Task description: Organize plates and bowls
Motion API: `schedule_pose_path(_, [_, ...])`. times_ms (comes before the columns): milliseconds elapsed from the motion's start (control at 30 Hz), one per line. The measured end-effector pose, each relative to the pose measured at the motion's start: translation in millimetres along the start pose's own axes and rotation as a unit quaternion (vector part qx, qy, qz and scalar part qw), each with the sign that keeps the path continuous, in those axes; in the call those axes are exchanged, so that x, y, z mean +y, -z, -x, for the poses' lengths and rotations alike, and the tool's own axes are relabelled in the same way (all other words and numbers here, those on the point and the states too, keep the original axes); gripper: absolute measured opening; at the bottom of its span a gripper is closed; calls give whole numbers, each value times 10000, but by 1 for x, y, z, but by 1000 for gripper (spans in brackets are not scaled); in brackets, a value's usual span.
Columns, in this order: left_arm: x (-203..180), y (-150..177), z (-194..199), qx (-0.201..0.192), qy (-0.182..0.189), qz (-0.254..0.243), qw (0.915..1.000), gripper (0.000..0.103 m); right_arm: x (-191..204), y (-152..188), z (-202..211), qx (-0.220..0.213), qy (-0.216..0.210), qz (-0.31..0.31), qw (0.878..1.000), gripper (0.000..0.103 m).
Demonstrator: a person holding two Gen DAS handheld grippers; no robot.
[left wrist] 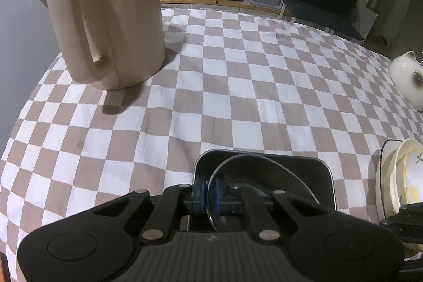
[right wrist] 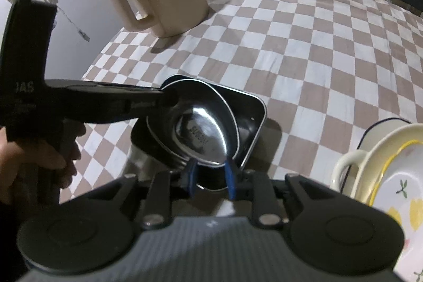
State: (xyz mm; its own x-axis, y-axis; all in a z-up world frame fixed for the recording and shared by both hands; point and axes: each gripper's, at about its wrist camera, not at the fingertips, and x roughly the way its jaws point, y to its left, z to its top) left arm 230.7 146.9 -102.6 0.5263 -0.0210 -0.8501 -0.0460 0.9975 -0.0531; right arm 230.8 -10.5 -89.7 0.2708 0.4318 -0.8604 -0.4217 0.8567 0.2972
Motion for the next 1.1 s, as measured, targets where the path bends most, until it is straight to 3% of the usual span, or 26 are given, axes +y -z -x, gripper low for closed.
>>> schedule_pose_path(333, [-2,-5,1,-166,113,-40,9998,18,-10,-5,13,-276,-37,-217,9994,29])
schedule_pose_path(500, [3,-5,12,-305,330,64,9990,26,-24,-13,15,-475,257,-380,9978,29])
schedule_pose_path(567, [4,-5,18,-439,279,49,9986,44,-31,-16,12,-463,376,-493,9970,30])
schedule_pose_path(667, [10,-5,23,-500,322,79,9982,47,-36,-18,6,-436,467,-583,9963,30])
schedule_pose_path(1100, [33,16,24,254,436,-178,9986,47,-33,-21,-11,-343,644,-422,9964,30])
